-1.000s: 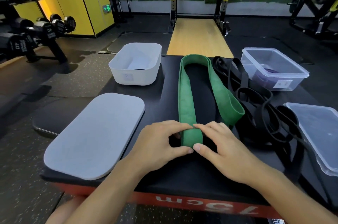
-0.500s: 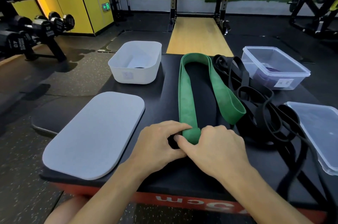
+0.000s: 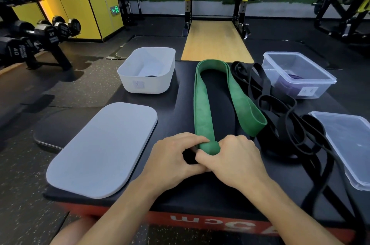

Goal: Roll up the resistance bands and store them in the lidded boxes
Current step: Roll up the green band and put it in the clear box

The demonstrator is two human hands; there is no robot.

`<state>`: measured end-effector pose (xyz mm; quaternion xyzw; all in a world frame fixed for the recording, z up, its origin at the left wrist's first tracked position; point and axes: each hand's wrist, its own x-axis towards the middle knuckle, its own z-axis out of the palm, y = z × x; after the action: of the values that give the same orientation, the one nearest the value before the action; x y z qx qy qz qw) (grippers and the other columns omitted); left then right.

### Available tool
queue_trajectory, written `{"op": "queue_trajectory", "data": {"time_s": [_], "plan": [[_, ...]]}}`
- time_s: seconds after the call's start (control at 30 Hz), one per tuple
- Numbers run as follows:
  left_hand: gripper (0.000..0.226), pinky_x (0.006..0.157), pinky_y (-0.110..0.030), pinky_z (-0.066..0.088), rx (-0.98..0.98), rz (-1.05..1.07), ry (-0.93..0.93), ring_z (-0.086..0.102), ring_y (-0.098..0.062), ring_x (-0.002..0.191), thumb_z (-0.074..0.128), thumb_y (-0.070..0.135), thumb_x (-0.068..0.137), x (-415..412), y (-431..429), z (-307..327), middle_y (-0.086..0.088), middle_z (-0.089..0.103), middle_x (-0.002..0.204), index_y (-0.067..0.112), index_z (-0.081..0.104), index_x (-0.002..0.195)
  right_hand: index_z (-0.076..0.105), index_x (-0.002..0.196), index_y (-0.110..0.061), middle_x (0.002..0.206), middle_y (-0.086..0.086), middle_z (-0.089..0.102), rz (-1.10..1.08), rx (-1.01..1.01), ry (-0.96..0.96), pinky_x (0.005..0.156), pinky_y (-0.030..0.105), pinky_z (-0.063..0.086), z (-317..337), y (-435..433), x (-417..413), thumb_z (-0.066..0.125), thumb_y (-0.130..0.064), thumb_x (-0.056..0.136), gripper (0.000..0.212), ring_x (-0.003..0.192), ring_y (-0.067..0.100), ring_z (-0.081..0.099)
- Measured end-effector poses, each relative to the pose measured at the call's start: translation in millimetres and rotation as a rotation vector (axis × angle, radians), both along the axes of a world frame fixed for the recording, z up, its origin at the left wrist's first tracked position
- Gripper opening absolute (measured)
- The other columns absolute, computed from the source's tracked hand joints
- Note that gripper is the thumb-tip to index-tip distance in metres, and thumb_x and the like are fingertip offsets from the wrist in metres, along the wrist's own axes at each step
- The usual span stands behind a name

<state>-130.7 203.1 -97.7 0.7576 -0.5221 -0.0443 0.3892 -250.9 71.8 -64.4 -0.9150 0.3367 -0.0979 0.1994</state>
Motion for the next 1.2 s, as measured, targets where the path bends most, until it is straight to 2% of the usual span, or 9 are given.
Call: {"op": "queue_trajectory", "data": {"time_s": [0.13,0.23,0.3,0.4,0.5,0.63,0.8,1.0,1.2], "plan": [[0.045,0.090,-0.019,0.050,0.003,0.002,0.003,0.066,0.001,0.106,0.085,0.047,0.077,0.4,-0.5,0.8,0.030,0.069,0.109,0.042,0.072,0.119,0.056,0.055,-0.017,0.053,-0.002,0.057,-0.001,0.043,-0.060,0.049,0.032,0.041,-3.7,-0.3,-4.8,0.056,-0.083,0.070,0.068,0.057,0.015,0.058],[0.045,0.089,-0.021,0.052,0.000,-0.006,0.047,0.067,-0.001,0.104,0.083,0.046,0.078,0.8,0.0,0.2,0.028,0.071,0.108,0.041,0.073,0.121,0.053,0.059,-0.019,0.056,-0.003,0.056,0.086,0.061,-0.048,0.054,0.035,0.045,-6.1,-6.5,-15.1,0.051,-0.095,0.066,0.077,0.058,0.013,0.057],[0.047,0.089,-0.025,0.053,-0.011,-0.003,0.084,0.068,-0.004,0.102,0.084,0.049,0.076,2.5,1.3,-0.4,0.025,0.072,0.103,0.039,0.075,0.122,0.054,0.065,-0.022,0.065,-0.007,0.057,0.173,0.131,-0.056,0.059,0.035,0.047,-6.8,-17.6,-25.0,0.060,-0.092,0.063,0.070,0.062,0.010,0.055],[0.050,0.088,-0.031,0.054,-0.010,0.004,0.120,0.069,-0.007,0.096,0.087,0.055,0.073,4.9,2.7,-1.0,0.019,0.071,0.094,0.039,0.076,0.120,0.057,0.094,-0.039,0.099,-0.021,0.056,0.326,0.141,-0.086,0.069,0.024,0.046,-10.7,-30.2,-38.9,0.082,-0.068,0.065,0.048,0.087,0.002,0.057],[0.050,0.086,-0.032,0.053,0.013,-0.044,0.132,0.068,-0.010,0.093,0.088,0.056,0.073,5.1,3.1,-1.5,0.017,0.068,0.091,0.040,0.077,0.119,0.050,0.130,-0.048,0.117,-0.037,0.047,0.418,0.190,-0.181,0.069,0.012,0.041,-17.5,-34.7,-44.7,0.091,-0.035,0.075,0.070,0.086,-0.008,0.058],[0.049,0.086,-0.035,0.053,0.009,-0.081,0.163,0.068,-0.016,0.094,0.091,0.051,0.072,6.4,2.8,-1.9,0.012,0.068,0.094,0.038,0.078,0.117,0.057,0.118,-0.050,0.108,-0.028,0.051,0.470,0.190,-0.246,0.066,0.019,0.052,-20.0,-39.5,-39.1,0.092,-0.030,0.075,0.059,0.089,0.004,0.060],[0.057,0.088,-0.035,0.054,0.005,-0.094,0.167,0.066,-0.017,0.092,0.091,0.060,0.064,4.4,2.1,-2.0,0.015,0.061,0.111,0.040,0.076,0.115,0.063,0.111,-0.048,0.097,-0.018,0.058,0.484,0.182,-0.299,0.081,0.025,0.052,-22.2,-45.7,-37.3,0.085,-0.046,0.067,0.049,0.094,0.013,0.061],[0.074,0.087,-0.029,0.051,0.089,-0.141,0.047,0.060,-0.012,0.102,0.087,0.065,0.069,0.9,1.4,-1.7,0.020,0.054,0.110,0.047,0.059,0.136,0.069,0.105,-0.043,0.089,-0.019,0.061,0.443,0.218,-0.375,0.078,0.018,0.046,-23.4,-46.0,-40.6,0.081,-0.051,0.066,0.042,0.088,0.017,0.059],[0.054,0.080,-0.021,0.048,0.036,-0.099,0.009,0.061,-0.011,0.098,0.091,0.056,0.069,-1.4,2.8,-0.7,0.018,0.059,0.102,0.042,0.062,0.112,0.075,0.107,-0.038,0.098,-0.013,0.061,0.436,0.328,-0.331,0.085,0.025,0.050,-18.8,-46.3,-33.0,0.080,-0.051,0.066,0.044,0.096,0.014,0.060]]}}
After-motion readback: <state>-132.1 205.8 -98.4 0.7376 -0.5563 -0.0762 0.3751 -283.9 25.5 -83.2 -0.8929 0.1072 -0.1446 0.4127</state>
